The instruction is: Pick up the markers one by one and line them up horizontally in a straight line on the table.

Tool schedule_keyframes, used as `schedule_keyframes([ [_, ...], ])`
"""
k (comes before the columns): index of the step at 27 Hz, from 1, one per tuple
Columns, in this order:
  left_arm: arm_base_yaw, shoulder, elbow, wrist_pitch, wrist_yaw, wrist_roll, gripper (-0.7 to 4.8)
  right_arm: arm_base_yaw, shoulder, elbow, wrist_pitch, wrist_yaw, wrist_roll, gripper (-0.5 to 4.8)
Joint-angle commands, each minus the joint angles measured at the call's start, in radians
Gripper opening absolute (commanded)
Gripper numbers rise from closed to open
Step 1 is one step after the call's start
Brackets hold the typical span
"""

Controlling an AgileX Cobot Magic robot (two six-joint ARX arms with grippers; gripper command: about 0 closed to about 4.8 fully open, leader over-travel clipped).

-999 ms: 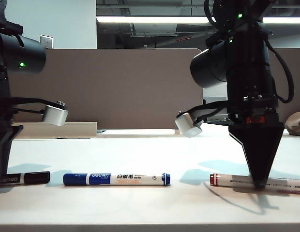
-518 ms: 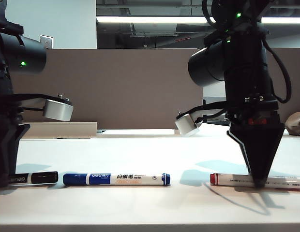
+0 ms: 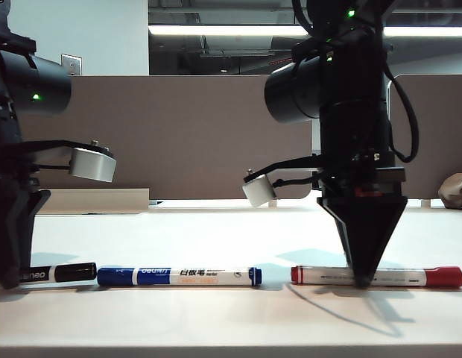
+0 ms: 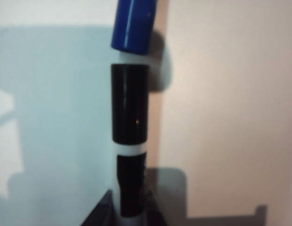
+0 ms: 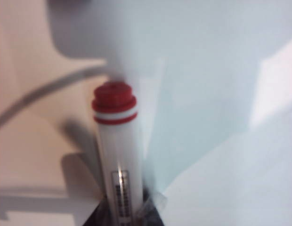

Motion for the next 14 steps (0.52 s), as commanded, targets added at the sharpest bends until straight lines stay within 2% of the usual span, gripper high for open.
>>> schedule_keyframes([
  [1, -0.001, -0.002, -0.002, 0.010, 0.030, 0.004, 0.53, 0.003, 0.009, -0.006, 0.039, -0.033, -0.005, 0.67],
  [11, -0.001, -0.002, -0.002, 0.003, 0.037, 0.003, 0.63, 0.016, 0.009, -0.006, 0.039, -0.071, -0.001, 0.67],
  [14, -0.001, -0.002, -0.002, -0.005, -0.006, 0.004, 0.63, 0.026, 0.009, -0.006, 0.039, -0.074, -0.001, 0.67],
])
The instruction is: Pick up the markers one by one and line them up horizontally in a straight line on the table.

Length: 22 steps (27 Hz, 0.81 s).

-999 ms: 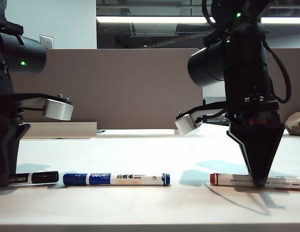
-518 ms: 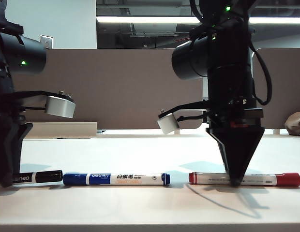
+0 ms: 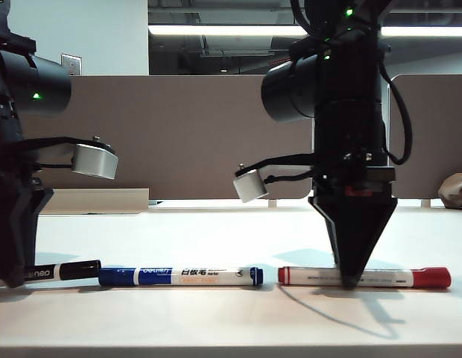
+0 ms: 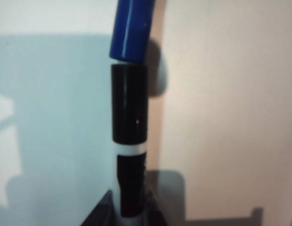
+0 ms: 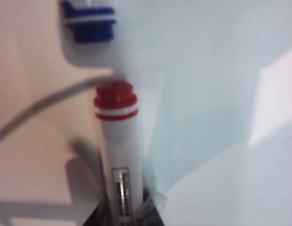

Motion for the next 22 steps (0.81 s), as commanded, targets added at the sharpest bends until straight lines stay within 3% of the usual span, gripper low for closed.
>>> schedule_keyframes([
  [1, -0.001, -0.002, -0.002, -0.009, -0.047, 0.004, 0.63, 0.016, 0.009, -0.006, 0.021, -0.024, -0.002, 0.67],
  [7, -0.001, -0.002, -0.002, -0.009, -0.079, 0.007, 0.63, 0.027, 0.009, -0.006, 0.022, -0.025, 0.003, 0.67],
  [11, -0.001, -0.002, -0.002, -0.008, -0.080, 0.008, 1.14, 0.027, 0.009, -0.006, 0.022, -0.025, 0.005, 0.67],
  [20, -0.001, -0.008, -0.002, -0.007, -0.076, 0.014, 1.38, 0.027, 0.009, -0.006, 0.021, -0.047, 0.025, 0.68],
  [22, -0.001, -0.014, -0.002, -0.004, -0.074, 0.014, 1.56, 0.027, 0.008, -0.006, 0.019, -0.047, 0.025, 1.03],
])
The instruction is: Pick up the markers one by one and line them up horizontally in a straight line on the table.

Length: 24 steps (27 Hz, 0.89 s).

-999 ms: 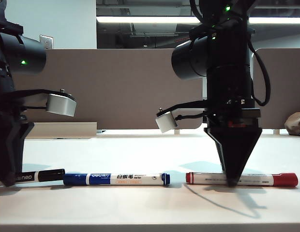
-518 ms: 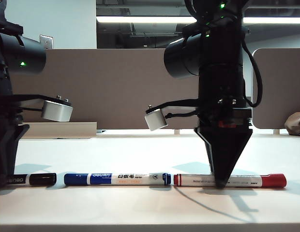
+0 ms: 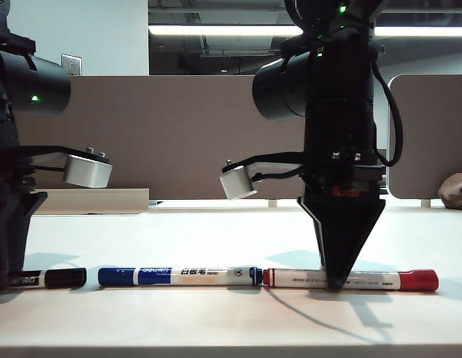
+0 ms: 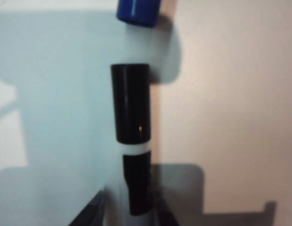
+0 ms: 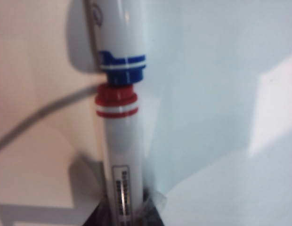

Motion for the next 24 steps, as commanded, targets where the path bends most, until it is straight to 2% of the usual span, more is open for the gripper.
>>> schedule_keyframes([
  [1, -0.002, -0.016, -0.002, 0.006, 0.009, 0.003, 1.56, 0.003, 0.008, -0.006, 0.009, -0.015, 0.006, 1.22],
  [9, -0.002, -0.036, -0.002, 0.014, 0.013, 0.000, 1.57, 0.003, 0.008, -0.006, 0.005, -0.014, 0.012, 1.30],
  [13, -0.002, -0.049, -0.002, 0.016, 0.030, 0.000, 1.57, 0.003, 0.007, -0.006, 0.005, -0.014, 0.028, 1.86],
  [17, -0.002, -0.056, -0.002, 0.016, 0.032, -0.009, 1.63, 0.003, 0.007, -0.006, 0.001, -0.014, 0.031, 1.87],
  [18, -0.002, -0.060, -0.002, 0.018, 0.032, -0.018, 1.91, 0.003, 0.006, -0.006, -0.001, -0.012, 0.031, 1.90],
  [22, -0.002, -0.080, -0.001, 0.025, 0.032, -0.019, 1.92, 0.003, -0.008, -0.005, -0.002, -0.007, 0.031, 1.93],
  [24, -0.002, -0.091, -0.001, 0.026, 0.032, -0.019, 1.92, 0.003, -0.020, -0.004, -0.001, -0.007, 0.031, 2.18],
])
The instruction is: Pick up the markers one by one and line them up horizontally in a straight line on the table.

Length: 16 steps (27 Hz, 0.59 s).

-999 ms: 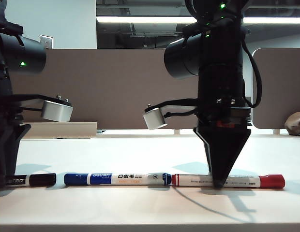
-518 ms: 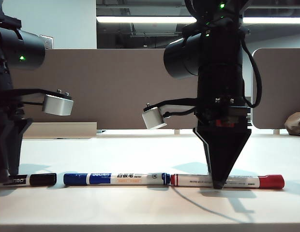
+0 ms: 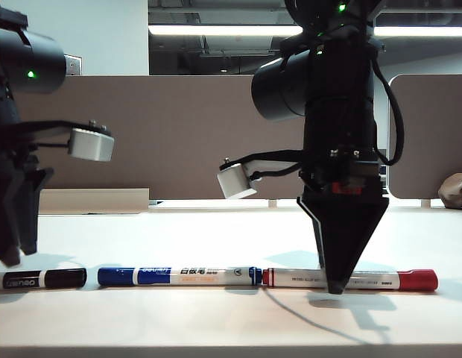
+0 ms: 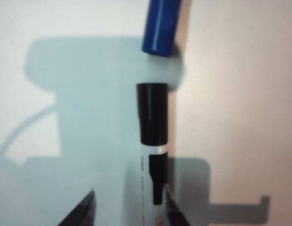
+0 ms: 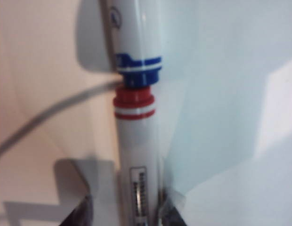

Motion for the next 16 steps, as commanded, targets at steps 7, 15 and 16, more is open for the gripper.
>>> schedule_keyframes([
  [7, 0.000, -0.060, -0.001, 0.004, 0.029, -0.028, 1.81, -0.001, -0.055, -0.001, -0.013, 0.003, 0.002, 2.22],
  [15, 0.000, -0.264, -0.001, -0.006, -0.012, -0.129, -0.02, 0.000, -0.176, -0.001, -0.039, 0.003, 0.028, 0.11],
  [16, 0.000, -0.292, -0.001, -0.006, -0.031, -0.147, -0.06, 0.000, -0.195, -0.001, -0.039, 0.003, 0.028, -0.05],
])
